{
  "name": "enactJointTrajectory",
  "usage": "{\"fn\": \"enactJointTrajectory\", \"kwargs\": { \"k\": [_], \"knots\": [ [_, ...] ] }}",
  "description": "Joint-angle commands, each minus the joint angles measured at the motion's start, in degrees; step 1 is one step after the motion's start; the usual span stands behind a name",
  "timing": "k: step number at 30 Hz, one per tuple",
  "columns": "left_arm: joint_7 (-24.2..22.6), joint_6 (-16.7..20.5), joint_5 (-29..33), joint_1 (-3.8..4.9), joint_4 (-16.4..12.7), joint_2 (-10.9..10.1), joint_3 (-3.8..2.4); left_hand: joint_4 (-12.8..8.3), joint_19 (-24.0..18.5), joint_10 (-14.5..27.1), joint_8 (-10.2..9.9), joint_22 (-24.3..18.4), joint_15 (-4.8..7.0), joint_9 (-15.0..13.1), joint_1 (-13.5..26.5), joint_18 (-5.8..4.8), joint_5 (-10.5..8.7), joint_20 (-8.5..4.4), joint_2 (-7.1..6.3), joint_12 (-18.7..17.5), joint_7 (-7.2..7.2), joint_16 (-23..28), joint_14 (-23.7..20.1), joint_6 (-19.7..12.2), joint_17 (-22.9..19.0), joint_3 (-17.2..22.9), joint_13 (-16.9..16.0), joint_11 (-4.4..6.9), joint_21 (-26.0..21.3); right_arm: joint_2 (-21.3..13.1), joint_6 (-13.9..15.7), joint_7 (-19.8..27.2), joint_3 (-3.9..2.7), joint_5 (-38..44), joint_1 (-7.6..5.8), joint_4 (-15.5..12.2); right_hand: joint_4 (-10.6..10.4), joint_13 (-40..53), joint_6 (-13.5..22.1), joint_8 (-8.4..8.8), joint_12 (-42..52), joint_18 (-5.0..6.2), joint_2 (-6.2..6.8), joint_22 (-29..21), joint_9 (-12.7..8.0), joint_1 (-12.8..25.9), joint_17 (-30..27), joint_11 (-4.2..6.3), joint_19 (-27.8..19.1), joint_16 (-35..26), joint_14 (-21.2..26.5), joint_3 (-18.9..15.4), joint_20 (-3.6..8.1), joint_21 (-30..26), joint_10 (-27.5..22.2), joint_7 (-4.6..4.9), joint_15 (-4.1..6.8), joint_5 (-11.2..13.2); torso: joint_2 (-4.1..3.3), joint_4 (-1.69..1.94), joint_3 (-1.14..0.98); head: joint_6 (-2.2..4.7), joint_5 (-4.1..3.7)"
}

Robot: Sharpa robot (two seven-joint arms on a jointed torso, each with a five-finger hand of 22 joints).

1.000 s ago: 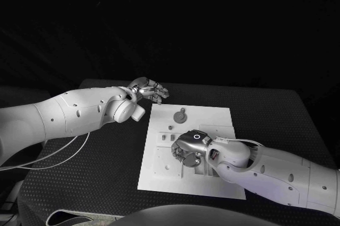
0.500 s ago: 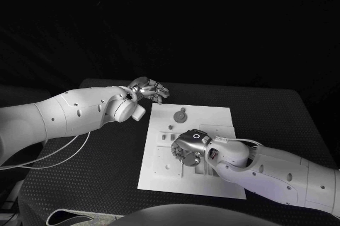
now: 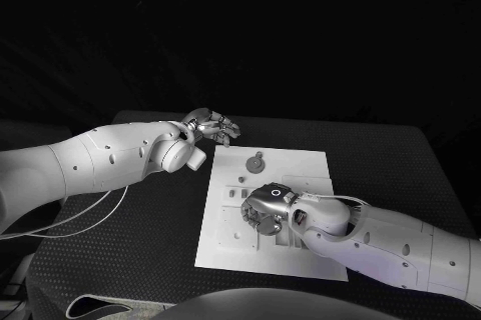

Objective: Assemble the parts on the task board

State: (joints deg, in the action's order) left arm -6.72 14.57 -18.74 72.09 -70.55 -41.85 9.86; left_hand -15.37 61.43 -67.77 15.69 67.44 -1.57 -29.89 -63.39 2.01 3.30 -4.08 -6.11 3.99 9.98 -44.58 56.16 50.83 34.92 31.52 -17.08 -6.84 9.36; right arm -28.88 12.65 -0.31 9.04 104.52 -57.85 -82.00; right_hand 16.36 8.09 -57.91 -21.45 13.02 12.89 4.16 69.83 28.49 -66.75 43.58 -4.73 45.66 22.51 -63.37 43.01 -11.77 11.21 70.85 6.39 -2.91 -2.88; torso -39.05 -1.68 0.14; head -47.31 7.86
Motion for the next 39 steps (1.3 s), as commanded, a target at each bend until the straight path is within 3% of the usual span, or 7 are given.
{"fn": "enactJointTrajectory", "kwargs": {
  "k": [1, 13, 16, 19, 20, 29, 39],
  "knots": [
    [-0.37, -0.77, 0.34, 0.12, -0.15, 0.15, -0.06, 0.08, 0.3, 0.53, 0.38, -0.08, -0.05, 0.08, 0.41, 0.67, -0.16, 0.02, 0.05, 0.05, -0.03, 0.22, 0.26, -0.38, 0.1, -0.17, -0.08, 0.03, -0.23, 0.18, -3.18, -0.22, 0.34, 0.9, 0.24, 0.2, 0.18, 0.08, 0.11, 0.03, -0.31, 1.19, -0.34, 0.06, -0.05, 0.13, 0.1, -0.12, 0.27, -0.21, -0.23, 0.13, -0.03, -0.16, 0.2, 0.18, -0.21, 0.01, 0.03, -0.03, 0.04, -0.07, 0.03],
    [-0.3, -0.92, 0.34, 0.18, -0.23, 0.1, -0.06, 0.09, 0.31, 0.56, 0.4, -0.07, -0.06, 0.09, 0.43, 0.67, -0.16, 0.03, 0.03, 0.04, -0.03, 0.25, 0.25, -0.4, 0.11, -0.19, -0.09, 0.02, -0.27, 0.63, -4.65, -1.18, 0.79, 1.15, 0.24, 0.34, 0.15, 0.08, 0.27, 0.16, -0.49, 1.17, -0.39, 0.13, 0.01, 0.32, 0.2, -0.2, 0.19, -0.41, -0.1, 0.03, -0.08, -0.36, 0.06, 0.26, -0.28, 0.01, 0.03, -0.05, 0.05, -0.18, 0.0],
    [-0.23, -0.98, 0.34, 0.2, -0.37, 0.07, -0.06, 0.1, 0.3, 0.57, 0.41, -0.07, -0.06, 0.1, 0.44, 0.67, -0.16, 0.03, 0.03, 0.04, -0.03, 0.26, 0.25, -0.41, 0.11, -0.2, -0.09, 0.02, -0.28, 0.75, -5.42, -1.54, 0.85, 1.14, 0.24, 0.64, 0.09, -0.19, 1.42, 0.94, -1.36, 0.88, -0.2, 0.18, -0.16, 0.71, 0.11, -0.8, -0.85, -1.36, 1.04, -0.03, -0.25, -1.17, -1.13, 0.74, -0.86, 0.0, 0.03, -0.05, 0.05, -0.18, 0.0],
    [-0.18, -0.95, 0.34, 0.22, -0.43, -0.03, -0.06, 0.1, 0.3, 0.59, 0.41, -0.07, -0.07, 0.1, 0.46, 0.67, -0.16, 0.03, 0.02, 0.03, -0.02, 0.27, 0.24, -0.43, 0.12, -0.21, -0.1, 0.01, -0.3, 0.73, -5.44, -1.57, 0.96, 0.76, 0.24, 0.75, -0.06, -0.47, 2.46, 1.64, -2.08, 0.55, 0.76, 0.29, -0.4, 1.22, 0.0, -1.37, -1.83, -2.07, 1.93, -0.38, -0.4, -1.81, -2.23, 1.22, -1.37, 0.01, 0.02, 0.01, 0.04, -0.16, -0.1],
    [-0.16, -0.94, 0.34, 0.24, -0.43, -0.05, -0.06, 0.1, 0.3, 0.6, 0.41, -0.06, -0.07, 0.11, 0.46, 0.66, -0.16, 0.04, 0.01, 0.03, -0.02, 0.28, 0.23, -0.44, 0.12, -0.21, -0.1, 0.01, -0.31, 0.71, -5.18, -1.52, 0.99, 0.61, 0.24, 0.77, -0.18, -0.64, 3.33, 2.14, -2.47, 0.35, 2.1, 0.31, -0.61, 2.16, -0.07, -1.71, -2.15, -2.31, 2.33, -1.06, -0.55, -1.97, -2.91, 1.58, -1.58, -0.73, 0.02, 0.01, 0.04, -0.16, -0.1],
    [-0.15, -0.95, 0.34, 0.28, -0.44, -0.06, -0.06, 0.11, 0.29, 0.64, 0.41, -0.06, -0.08, 0.12, 0.48, 0.66, -0.16, 0.04, -0.02, 0.02, -0.01, 0.3, 0.21, -0.48, 0.13, -0.24, -0.1, -0.01, -0.35, 0.45, 0.13, -1.26, 1.03, -0.82, 0.23, 0.91, -2.51, -1.64, 7.6, 4.71, -4.76, -0.64, 6.38, 2.29, -1.99, 3.42, -0.13, -3.69, -5.13, -4.47, 5.46, -1.8, -0.5, -3.24, -6.91, 3.48, -3.11, 0.02, 0.05, -0.03, 0.03, -0.14, -0.09],
    [-0.15, -0.93, 0.34, 0.29, -0.39, -0.13, -0.06, 0.12, 0.28, 0.68, 0.42, -0.05, -0.09, 0.14, 0.48, 0.66, -0.16, 0.05, -0.03, 0.01, 0.01, 0.32, 0.19, -0.53, 0.14, -0.24, -0.11, -0.02, -0.38, -0.72, 3.76, -1.14, 1.02, -1.17, 0.22, -0.09, -3.32, -1.77, 8.82, 5.19, -5.04, -1.35, 7.74, 4.17, -2.46, 2.5, 0.22, -4.11, -6.87, -5.34, 7.0, -1.78, -0.41, -3.94, -7.87, 4.04, -3.84, 0.02, 0.03, -0.02, -0.01, -0.07, -0.12]
  ]
}}
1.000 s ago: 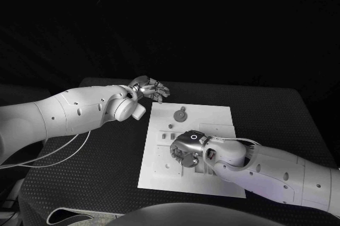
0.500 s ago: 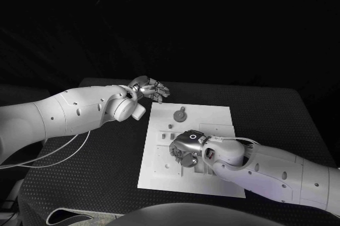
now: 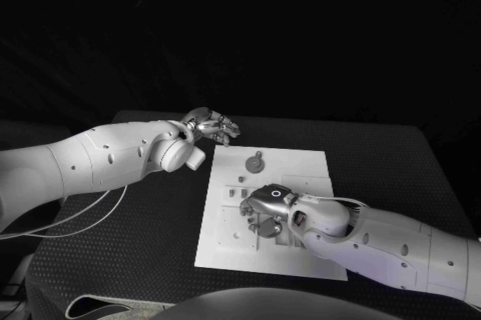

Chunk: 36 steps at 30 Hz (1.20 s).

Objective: Assemble the parts on the task board

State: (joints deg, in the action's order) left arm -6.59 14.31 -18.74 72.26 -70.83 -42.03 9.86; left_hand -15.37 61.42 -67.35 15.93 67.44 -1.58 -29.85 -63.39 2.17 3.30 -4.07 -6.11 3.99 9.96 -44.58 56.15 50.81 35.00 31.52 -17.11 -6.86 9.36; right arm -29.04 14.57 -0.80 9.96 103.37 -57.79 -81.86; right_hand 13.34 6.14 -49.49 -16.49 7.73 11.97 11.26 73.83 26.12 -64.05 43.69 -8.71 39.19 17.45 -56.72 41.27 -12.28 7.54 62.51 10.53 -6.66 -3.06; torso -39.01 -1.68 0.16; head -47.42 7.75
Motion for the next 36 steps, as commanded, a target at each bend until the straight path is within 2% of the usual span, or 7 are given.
{"fn": "enactJointTrajectory", "kwargs": {
  "k": [1, 6, 13, 23, 27, 33, 36],
  "knots": [
    [-0.28, -0.68, 0.33, 0.12, -0.11, 0.05, -0.06, 0.12, 0.29, 0.26, 0.18, -0.05, -0.08, 0.1, 0.49, 0.51, -0.16, 0.03, -0.04, 0.01, 0.03, 0.33, 0.2, -0.51, 0.06, -0.24, -0.08, 0.0, -0.39, -0.81, 2.1, -0.65, 0.1, -0.02, 0.15, -0.4, -0.32, 0.2, 0.4, 0.21, 0.29, -0.44, 0.67, 0.29, -0.1, -0.27, 0.14, -0.09, -0.4, -0.28, 0.35, -0.03, 0.12, -0.27, 0.53, -0.1, -0.09, 0.2, -0.01, -0.03, -0.03, 0.07, -0.04],
    [-0.29, -0.62, 0.33, 0.12, -0.12, -0.04, -0.06, 0.11, 0.29, 0.26, 0.19, -0.05, -0.08, 0.1, 0.48, 0.51, -0.16, 0.04, -0.04, 0.01, 0.03, 0.34, 0.2, -0.52, 0.06, -0.25, -0.08, 0.0, -0.4, -2.56, 3.6, -0.86, 0.04, -0.3, -0.3, -1.56, 0.1, 0.39, 0.08, -0.08, 0.64, -0.55, 0.81, 1.0, -0.05, -1.2, 0.33, 0.2, -0.61, -0.38, 0.52, 0.13, 0.21, -0.37, 0.86, -0.3, -0.12, 0.2, 0.04, -0.06, -0.01, 0.28, -0.22],
    [-0.42, -0.55, 0.33, 0.12, 0.17, -0.17, -0.05, 0.1, 0.3, 0.26, 0.21, -0.04, -0.08, 0.11, 0.45, 0.51, -0.16, 0.03, -0.06, 0.02, 0.03, 0.34, 0.2, -0.52, 0.07, -0.24, -0.09, 0.0, -0.42, -5.69, 4.51, -0.35, -0.45, -2.67, -2.59, -3.56, 0.46, 0.59, -0.02, -0.23, 1.0, -0.7, 0.92, 1.79, -0.06, -1.6, 0.52, 0.37, -0.74, -0.43, 0.56, -0.01, 0.24, -0.35, 1.22, -0.34, -0.17, 0.21, 0.06, -0.2, -0.12, 0.79, -0.54],
    [-1.5, -0.23, 0.35, 0.11, 0.13, -0.58, -0.04, 0.04, 0.33, 0.15, 0.34, -0.01, -0.06, 0.09, 0.34, 0.53, -0.16, 0.03, -0.07, 0.09, -0.03, 0.34, 0.24, -0.39, 0.12, -0.22, -0.15, 0.05, -0.46, -12.68, 4.11, 1.11, -4.54, -8.61, -5.18, -7.03, -0.01, 1.31, -0.13, -0.51, 2.31, -0.33, 1.26, 2.52, -0.1, -1.41, 1.21, 1.29, 0.88, 0.27, -1.09, -0.23, 0.56, 0.42, 3.05, -0.41, 0.57, 0.2, 0.06, -0.28, -0.13, 1.86, -1.5],
    [-1.83, -0.06, 0.47, 0.1, 0.28, -0.58, -0.03, 0.04, 0.39, 0.0, 0.47, 0.02, -0.05, 0.06, 0.3, 0.53, -0.16, 0.03, -0.03, 0.18, -0.1, 0.33, 0.28, -0.23, 0.15, -0.22, -0.21, 0.12, -0.48, -15.55, 0.97, 0.18, -4.74, -6.95, -6.64, -6.41, -0.31, 1.39, 0.16, -0.41, 2.39, -0.32, 1.95, 2.47, -0.19, -0.91, 1.28, 1.33, 1.1, 0.22, -1.22, -0.49, 0.56, 0.48, 3.11, -0.65, 0.64, 0.21, 0.16, -0.37, -0.11, 2.23, -1.78],
    [-1.82, -0.15, 0.51, 0.1, 0.38, -0.61, -0.03, 0.03, 0.41, -0.04, 0.5, 0.03, -0.04, 0.06, 0.27, 0.54, -0.16, 0.02, -0.01, 0.19, -0.12, 0.33, 0.3, -0.2, 0.17, -0.21, -0.23, 0.14, -0.49, -16.73, -3.88, -1.56, -4.7, -2.89, -6.69, -4.91, -1.49, 1.33, 0.8, -0.23, 2.1, -0.53, 3.58, 2.43, -0.34, -0.18, 1.23, 1.07, 0.58, -0.34, -0.57, -0.51, 0.51, 0.1, 2.48, -1.41, 0.31, 0.21, 0.01, -0.31, -0.12, 2.56, -2.25],
    [-1.83, -0.19, 0.52, 0.09, 0.54, -0.59, -0.03, 0.03, 0.41, -0.04, 0.51, 0.03, -0.04, 0.06, 0.27, 0.54, -0.16, 0.02, -0.01, 0.19, -0.12, 0.33, 0.31, -0.2, 0.17, -0.21, -0.23, 0.14, -0.49, -16.54, -4.67, -1.87, -4.41, -1.68, -6.65, -4.32, -2.38, 1.15, 1.17, -0.18, 1.61, -0.81, 4.5, 2.45, -0.41, -0.01, 1.18, 0.57, -0.23, -0.88, 0.26, -0.47, 0.47, -0.35, 1.46, -1.98, -0.08, 0.21, -0.04, -0.3, -0.18, 2.59, -2.18]
  ]
}}
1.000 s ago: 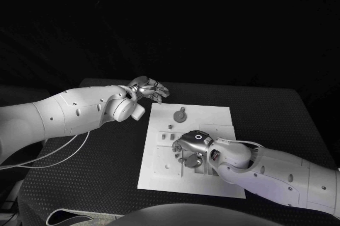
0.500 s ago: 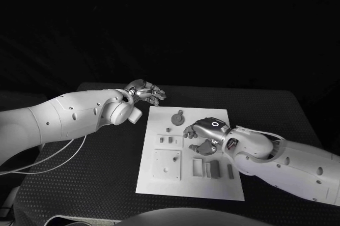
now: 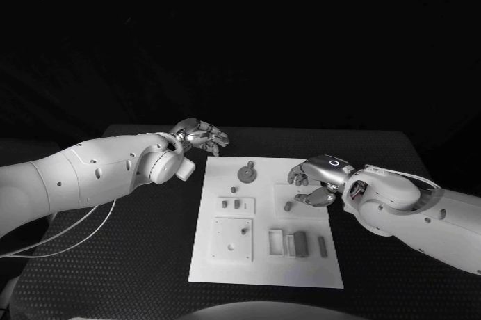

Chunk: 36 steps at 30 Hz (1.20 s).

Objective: Assemble the parts on the task board

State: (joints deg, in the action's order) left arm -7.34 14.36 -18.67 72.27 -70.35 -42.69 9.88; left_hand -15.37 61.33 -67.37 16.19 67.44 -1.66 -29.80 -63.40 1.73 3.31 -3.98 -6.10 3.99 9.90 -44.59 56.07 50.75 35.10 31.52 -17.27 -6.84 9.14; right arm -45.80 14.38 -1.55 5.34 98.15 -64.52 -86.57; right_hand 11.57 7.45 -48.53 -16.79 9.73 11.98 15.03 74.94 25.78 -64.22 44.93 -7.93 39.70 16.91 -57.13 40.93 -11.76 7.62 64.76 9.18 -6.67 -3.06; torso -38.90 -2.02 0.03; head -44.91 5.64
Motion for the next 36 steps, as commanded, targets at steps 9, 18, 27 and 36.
{"fn": "enactJointTrajectory", "kwargs": {
  "k": [9, 18, 27, 36],
  "knots": [
    [-1.15, -0.4, 0.45, 0.07, 0.11, 0.27, -0.05, 0.03, 0.51, -0.02, 0.27, 0.04, 0.04, 0.02, 0.28, 0.98, -0.16, -0.06, 0.0, 0.19, -0.07, 0.34, 0.39, -0.13, 0.09, -0.22, -0.08, 0.12, -0.29, 1.72, -4.98, -0.78, 1.03, 4.76, 1.09, 1.86, -1.08, -0.27, 0.37, 0.02, -0.73, -0.91, 0.87, 1.4, -0.06, -0.32, 0.11, -0.51, -1.0, -0.48, 0.87, -0.05, 0.04, -0.55, -1.64, -0.78, -0.17, 0.21, -0.18, 0.26, 0.02, 0.08, -0.32],
    [-1.1, -0.54, 0.45, 0.07, 0.13, 0.19, -0.05, 0.03, 0.52, -0.02, 0.28, 0.05, 0.04, 0.03, 0.27, 0.98, -0.16, -0.06, 0.02, 0.19, -0.07, 0.35, 0.39, -0.14, 0.1, -0.22, -0.09, 0.12, -0.31, 3.16, -4.47, 0.17, 1.84, 4.8, 2.04, 2.83, -0.23, 0.3, -1.02, -1.02, 0.38, -0.64, -1.23, 1.39, 0.33, -2.13, 0.62, 0.34, 0.13, 0.02, -0.21, 0.19, 0.26, -0.05, 0.01, -0.73, 0.37, 0.21, -0.15, 0.27, 0.11, -0.19, -0.16],
    [-0.87, -1.0, 0.45, 0.07, 0.03, 0.11, -0.05, 0.01, 0.5, 0.03, 0.28, 0.05, 0.03, 0.06, 0.26, 0.97, -0.16, -0.06, 0.02, 0.15, -0.07, 0.39, 0.35, -0.19, 0.1, -0.23, -0.09, 0.11, -0.35, 4.11, -3.41, 0.54, 1.88, 4.84, 2.42, 2.88, 1.15, 0.95, -3.98, -2.55, 1.6, -0.26, -5.16, 1.35, 0.81, -2.73, 1.12, 1.33, 1.68, 0.57, -1.69, 0.29, 0.42, 0.5, 2.19, -0.46, 1.1, 0.2, -0.13, 0.29, 0.13, -0.42, -0.11],
    [-0.7, -1.63, 0.45, 0.07, 0.04, 0.05, -0.04, 0.04, 0.48, 0.07, 0.28, 0.06, 0.01, 0.08, 0.32, 0.95, -0.16, -0.03, 0.04, 0.12, -0.05, 0.44, 0.32, -0.23, 0.1, -0.25, -0.09, 0.08, -0.4, 4.19, -2.73, 0.31, 1.9, 5.7, 2.46, 2.89, 2.12, 1.48, -6.24, -3.52, 2.47, 0.1, -9.76, 1.3, 1.2, -1.86, 1.47, 2.25, 2.93, 0.86, -2.99, 0.49, 0.53, 0.86, 4.17, -1.34, 1.71, 0.2, -0.14, 0.23, 0.11, -0.56, 0.02]
  ]
}}
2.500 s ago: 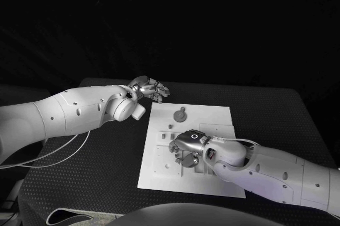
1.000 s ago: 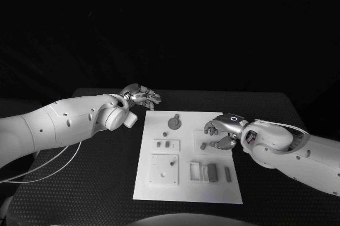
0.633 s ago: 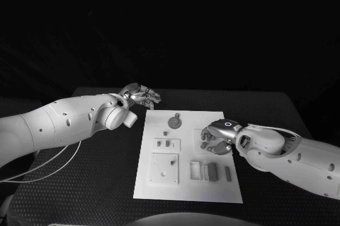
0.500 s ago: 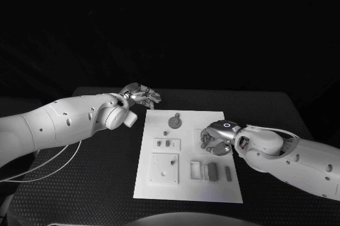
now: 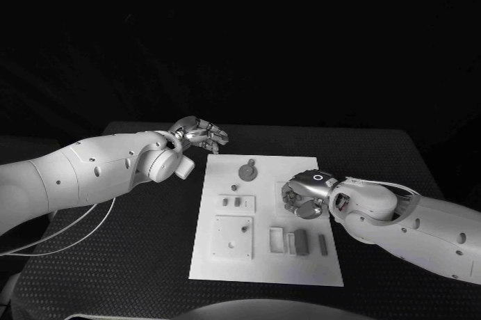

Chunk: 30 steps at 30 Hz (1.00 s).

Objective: Assemble the parts on the task board

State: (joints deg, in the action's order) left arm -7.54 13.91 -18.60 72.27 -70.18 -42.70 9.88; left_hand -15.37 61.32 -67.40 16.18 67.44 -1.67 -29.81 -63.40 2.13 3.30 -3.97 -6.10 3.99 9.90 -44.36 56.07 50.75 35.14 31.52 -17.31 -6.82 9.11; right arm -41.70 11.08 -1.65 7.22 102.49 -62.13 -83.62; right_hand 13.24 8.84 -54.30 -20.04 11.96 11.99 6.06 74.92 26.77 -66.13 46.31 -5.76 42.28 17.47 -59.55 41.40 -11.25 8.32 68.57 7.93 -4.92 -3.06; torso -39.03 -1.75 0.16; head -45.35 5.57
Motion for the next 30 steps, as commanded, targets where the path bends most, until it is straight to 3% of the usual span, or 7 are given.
{"fn": "enactJointTrajectory", "kwargs": {
  "k": [1, 7, 17, 20, 22, 25, 30],
  "knots": [
    [-0.51, -1.18, 0.38, 0.07, -0.13, 0.06, -0.04, 0.04, 0.48, 0.09, 0.29, 0.06, 0.01, 0.09, 0.32, 0.55, -0.16, -0.04, 0.03, 0.12, -0.04, 0.21, 0.32, -0.23, 0.07, -0.26, -0.06, 0.06, -0.38, 0.1, 0.68, 0.35, 0.02, 1.5, 0.07, -0.08, 0.56, 0.13, -0.6, -0.34, 0.29, 0.12, -0.95, 1.33, 0.25, 0.11, 0.12, 0.14, 0.45, 0.34, -0.68, 0.01, 0.03, 0.19, 0.49, -0.15, 0.01, 0.2, -0.02, -0.05, -0.02, -0.15, 0.11],
    [-0.5, -1.14, 0.38, 0.07, -0.11, 0.04, -0.04, 0.04, 0.47, 0.12, 0.29, 0.06, 0.01, 0.1, 0.33, 0.54, -0.16, -0.04, 0.04, 0.11, -0.03, 0.23, 0.3, -0.25, 0.07, -0.26, -0.06, 0.05, -0.4, 0.18, 2.16, -0.48, 0.03, 2.83, 0.1, -0.2, 2.12, 0.65, -2.15, -1.0, 0.99, 0.65, -2.75, 1.32, 0.7, 0.46, 0.64, 0.91, 2.1, 0.96, -2.3, 0.26, 0.19, 0.81, 2.16, -0.78, 0.77, 0.19, 0.01, -0.06, -0.05, -0.19, 0.15],
    [-0.63, -0.86, 0.38, 0.07, -0.08, 0.13, -0.04, 0.04, 0.47, 0.13, 0.29, 0.06, 0.0, 0.11, 0.34, 0.54, -0.16, -0.04, 0.06, 0.1, -0.03, 0.25, 0.29, -0.28, 0.07, -0.26, -0.07, 0.04, -0.43, -0.82, 6.57, -1.05, -0.1, 3.47, 0.09, -2.48, 2.99, 1.19, -3.17, -1.34, 1.39, 1.05, -2.97, 1.32, 1.03, 0.17, 1.08, 1.41, 3.37, 1.33, -3.49, 0.83, 0.28, 1.27, 3.2, -1.2, 1.29, 0.19, 0.06, -0.01, -0.05, -0.07, 0.2],
    [-0.66, -0.83, 0.38, 0.07, -0.06, 0.16, -0.04, 0.04, 0.47, 0.13, 0.3, 0.06, 0.0, 0.11, 0.33, 0.54, -0.16, -0.04, 0.07, 0.1, -0.03, 0.25, 0.29, -0.28, 0.08, -0.26, -0.07, 0.04, -0.44, -1.63, 7.28, -0.91, -1.2, 3.11, -0.02, -4.4, 3.0, 1.29, -3.33, -1.39, 1.44, 1.11, -2.89, 1.31, 1.09, 0.15, 1.14, 1.49, 3.55, 1.36, -3.66, 0.89, 0.28, 1.32, 3.37, -1.26, 1.38, 0.19, 0.06, 0.03, -0.04, -0.06, 0.28],
    [-0.66, -0.81, 0.38, 0.07, -0.04, 0.17, -0.04, 0.04, 0.47, 0.13, 0.3, 0.07, 0.0, 0.11, 0.32, 0.54, -0.15, -0.04, 0.08, 0.1, -0.03, 0.26, 0.29, -0.28, 0.08, -0.26, -0.07, 0.04, -0.45, -2.03, 7.33, -0.94, -1.58, 3.01, -0.41, -5.35, 3.01, 1.33, -3.41, -1.41, 1.46, 1.13, -2.86, 1.31, 1.12, 0.14, 1.17, 1.52, 3.62, 1.37, -3.74, 0.92, 0.28, 1.34, 3.43, -1.29, 1.42, 0.19, 0.05, 0.05, -0.02, -0.09, 0.32],
    [-0.66, -0.72, 0.38, 0.07, -0.04, 0.14, -0.04, 0.03, 0.47, 0.13, 0.3, 0.07, 0.0, 0.12, 0.32, 0.55, -0.16, -0.04, 0.08, 0.1, -0.03, 0.26, 0.29, -0.28, 0.08, -0.26, -0.07, 0.05, -0.45, -2.59, 7.26, -0.87, -1.79, 2.57, -1.55, -6.91, 3.0, 1.38, -3.51, -1.44, 1.49, 1.17, -2.82, 1.3, 1.16, 0.13, 1.22, 1.56, 3.73, 1.4, -3.86, 0.95, 0.28, 1.37, 3.53, -1.33, 1.47, 0.19, 0.07, -0.01, 0.01, -0.24, 0.53],
    [-0.74, -0.69, 0.38, 0.07, 0.01, 0.3, -0.04, 0.02, 0.47, 0.13, 0.31, 0.07, 0.0, 0.12, 0.31, 0.55, -0.16, -0.04, 0.08, 0.1, -0.03, 0.27, 0.3, -0.29, 0.09, -0.26, -0.08, 0.05, -0.47, -2.73, 7.56, -0.58, -2.35, 1.97, -1.89, -9.28, 2.99, 1.45, -3.61, -1.46, 1.52, 1.21, -2.78, 1.29, 1.21, 0.12, 1.26, 1.61, 3.86, 1.41, -3.99, 0.99, 0.29, 1.4, 3.63, -1.37, 1.53, 0.19, 0.05, 0.03, -0.05, -0.49, 1.15]
  ]
}}
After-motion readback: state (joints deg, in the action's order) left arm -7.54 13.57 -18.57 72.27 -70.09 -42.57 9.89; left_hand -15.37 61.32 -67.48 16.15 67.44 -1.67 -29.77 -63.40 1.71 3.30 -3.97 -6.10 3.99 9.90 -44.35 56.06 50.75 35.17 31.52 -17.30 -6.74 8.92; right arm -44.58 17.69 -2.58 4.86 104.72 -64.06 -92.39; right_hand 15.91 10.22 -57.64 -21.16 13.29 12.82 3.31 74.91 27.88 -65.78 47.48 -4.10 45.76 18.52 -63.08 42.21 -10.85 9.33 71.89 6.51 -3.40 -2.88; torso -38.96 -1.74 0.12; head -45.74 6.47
